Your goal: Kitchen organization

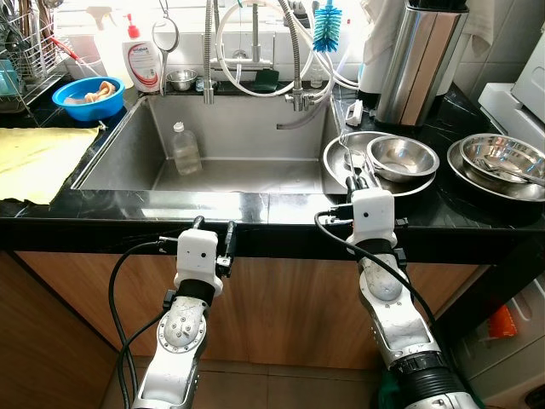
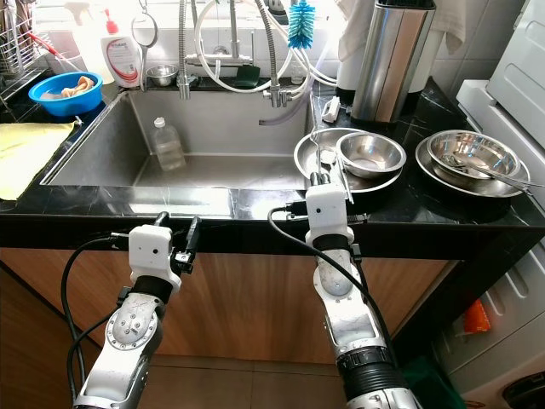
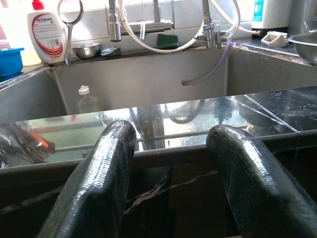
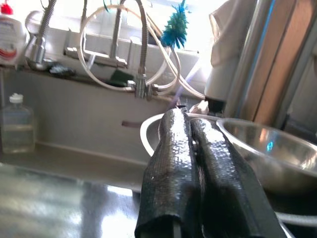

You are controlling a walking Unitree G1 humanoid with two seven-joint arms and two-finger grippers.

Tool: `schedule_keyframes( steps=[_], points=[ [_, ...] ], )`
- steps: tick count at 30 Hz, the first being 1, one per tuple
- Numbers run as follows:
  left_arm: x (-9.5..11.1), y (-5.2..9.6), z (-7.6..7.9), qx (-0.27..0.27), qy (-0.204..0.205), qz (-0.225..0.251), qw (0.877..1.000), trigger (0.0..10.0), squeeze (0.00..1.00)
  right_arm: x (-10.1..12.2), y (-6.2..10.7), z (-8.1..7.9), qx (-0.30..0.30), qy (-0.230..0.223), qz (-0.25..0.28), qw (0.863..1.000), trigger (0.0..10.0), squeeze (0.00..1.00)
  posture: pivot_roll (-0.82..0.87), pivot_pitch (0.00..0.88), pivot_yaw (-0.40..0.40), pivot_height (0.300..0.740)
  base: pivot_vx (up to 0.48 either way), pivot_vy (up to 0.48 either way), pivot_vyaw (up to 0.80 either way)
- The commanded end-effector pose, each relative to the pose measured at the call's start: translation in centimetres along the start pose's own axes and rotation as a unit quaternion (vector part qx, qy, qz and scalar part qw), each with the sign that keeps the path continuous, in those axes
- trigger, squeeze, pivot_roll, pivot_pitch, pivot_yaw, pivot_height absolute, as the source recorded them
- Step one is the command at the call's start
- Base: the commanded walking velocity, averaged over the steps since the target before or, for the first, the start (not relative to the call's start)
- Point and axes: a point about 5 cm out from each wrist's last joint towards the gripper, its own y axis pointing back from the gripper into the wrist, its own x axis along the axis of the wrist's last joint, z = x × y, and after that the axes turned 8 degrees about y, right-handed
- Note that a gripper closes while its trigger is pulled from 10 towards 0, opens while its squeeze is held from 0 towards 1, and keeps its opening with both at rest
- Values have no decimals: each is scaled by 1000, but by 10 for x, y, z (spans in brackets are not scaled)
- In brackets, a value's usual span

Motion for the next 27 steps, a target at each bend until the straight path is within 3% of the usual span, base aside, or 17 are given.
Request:
schedule_keyframes(
  steps=[1, 8, 11, 14, 21, 27],
  points=[
    [0, -3, 0, 4, 0, 3, 1000, 10000, 0, 22, -9, 2, 4, 6, 51, 999, 10000, 0, -57, 0, -7, 740, 0, 0, 0],
    [2, -8, 0, 3, 0, 7, 1000, 10000, 0, 48, -48, 3, 63, -17, 71, 995, 10000, 0, -63, 0, -2, 740, 0, 0, 0],
    [3, -11, 0, 4, -1, 11, 1000, 10000, 0, 47, -68, -7, 128, -27, 21, 991, 10000, 0, -50, 0, -12, 740, 0, 0, 0],
    [4, -12, 0, 7, -2, 16, 1000, 10000, 0, 34, -71, -18, 181, -47, -42, 981, 10000, 0, -24, 0, -24, 740, 0, 0, 0],
    [6, -13, -3, 14, -4, 22, 1000, 10000, 0, 32, -72, -29, 224, -75, -64, 970, 10000, 0, -13, 0, -34, 740, 0, 0, 0],
    [4, -14, -1, 9, -5, 23, 1000, 10000, 0, 17, -68, -34, 241, -62, -106, 963, 10000, 0, -16, 0, -27, 740, 0, 0, 0]
  ],
)
